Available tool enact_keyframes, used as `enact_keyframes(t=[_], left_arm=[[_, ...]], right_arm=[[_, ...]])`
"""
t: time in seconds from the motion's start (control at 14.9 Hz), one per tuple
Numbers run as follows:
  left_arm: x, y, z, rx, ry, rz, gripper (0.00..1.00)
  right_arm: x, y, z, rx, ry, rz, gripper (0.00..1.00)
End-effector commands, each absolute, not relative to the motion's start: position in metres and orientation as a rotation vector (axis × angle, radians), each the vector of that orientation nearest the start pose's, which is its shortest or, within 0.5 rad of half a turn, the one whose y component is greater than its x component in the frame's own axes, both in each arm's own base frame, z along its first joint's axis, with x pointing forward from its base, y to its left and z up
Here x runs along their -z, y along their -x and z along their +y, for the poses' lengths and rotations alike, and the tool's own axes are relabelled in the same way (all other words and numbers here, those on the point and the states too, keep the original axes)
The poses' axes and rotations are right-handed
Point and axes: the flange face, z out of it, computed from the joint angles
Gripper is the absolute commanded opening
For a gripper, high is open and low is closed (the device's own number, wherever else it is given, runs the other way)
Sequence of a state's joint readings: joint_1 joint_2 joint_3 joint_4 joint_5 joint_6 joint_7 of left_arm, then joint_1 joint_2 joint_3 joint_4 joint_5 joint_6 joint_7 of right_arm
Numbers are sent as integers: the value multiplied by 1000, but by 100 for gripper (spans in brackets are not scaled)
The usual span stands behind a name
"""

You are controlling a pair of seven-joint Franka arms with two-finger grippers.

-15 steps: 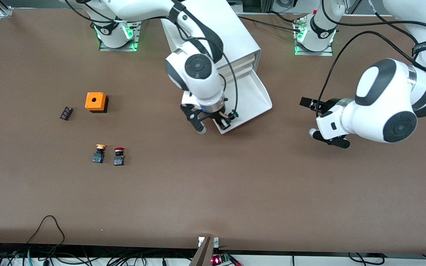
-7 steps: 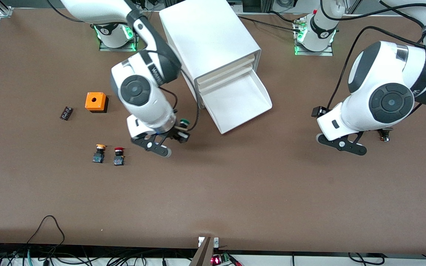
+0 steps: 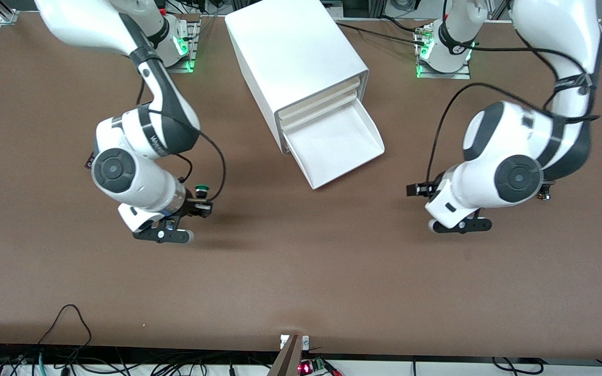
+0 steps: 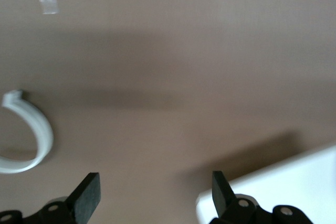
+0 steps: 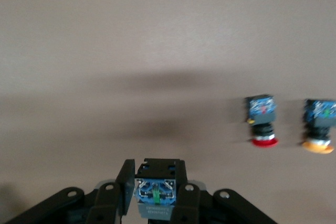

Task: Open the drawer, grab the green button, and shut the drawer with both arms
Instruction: 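Set the green button by the red button while the left gripper shuts the drawer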

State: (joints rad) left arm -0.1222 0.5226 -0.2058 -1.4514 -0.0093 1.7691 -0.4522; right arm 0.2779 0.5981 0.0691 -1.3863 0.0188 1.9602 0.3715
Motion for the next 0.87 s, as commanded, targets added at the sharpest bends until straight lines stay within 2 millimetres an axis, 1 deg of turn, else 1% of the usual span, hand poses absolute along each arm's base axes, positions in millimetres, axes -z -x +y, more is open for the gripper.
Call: enact_keyframes(t=[0.0, 0.07, 0.13, 0.2, 0.27, 0.34, 0.4, 0.47, 0.54, 0.61, 0.67, 0.74, 0.81], left_arm=[[-332, -625, -213, -247, 3149, -469, 94], [-315, -618, -223, -217, 3147, -526, 94], [-300, -610, -231, -184, 3147, -587, 93], [-285, -596, -250, -165, 3143, -627, 93], [-276, -584, -266, -157, 3126, -685, 93], [-276, -579, -269, -148, 3110, -752, 93], [-277, -577, -271, -146, 3105, -771, 93], [-272, -569, -280, -157, 3102, -761, 93], [-270, -561, -295, -160, 3096, -771, 93], [-267, -556, -299, -165, 3083, -803, 93], [-268, -550, -309, -168, 3076, -817, 94], [-266, -542, -321, -179, 3070, -802, 94], [-263, -534, -329, -189, 3064, -797, 94]], right_arm=[[-351, -669, 217, -26, 3080, -57, 0], [-345, -670, 214, -2, 3075, -100, 0], [-332, -672, 207, 19, 3069, -148, 0], [-317, -672, 198, 42, 3065, -172, 0], [-301, -671, 192, 62, 3060, -197, 0], [-283, -669, 188, 84, 3056, -215, 0], [-266, -668, 187, 114, 3051, -219, 0], [-256, -667, 185, 128, 3049, -214, 0], [-242, -666, 185, 112, 3050, -213, 0], [-236, -667, 179, 101, 3052, -199, 0], [-229, -668, 174, 99, 3051, -185, 0], [-224, -668, 173, 94, 3050, -183, 0], [-221, -668, 172, 89, 3051, -181, 0]])
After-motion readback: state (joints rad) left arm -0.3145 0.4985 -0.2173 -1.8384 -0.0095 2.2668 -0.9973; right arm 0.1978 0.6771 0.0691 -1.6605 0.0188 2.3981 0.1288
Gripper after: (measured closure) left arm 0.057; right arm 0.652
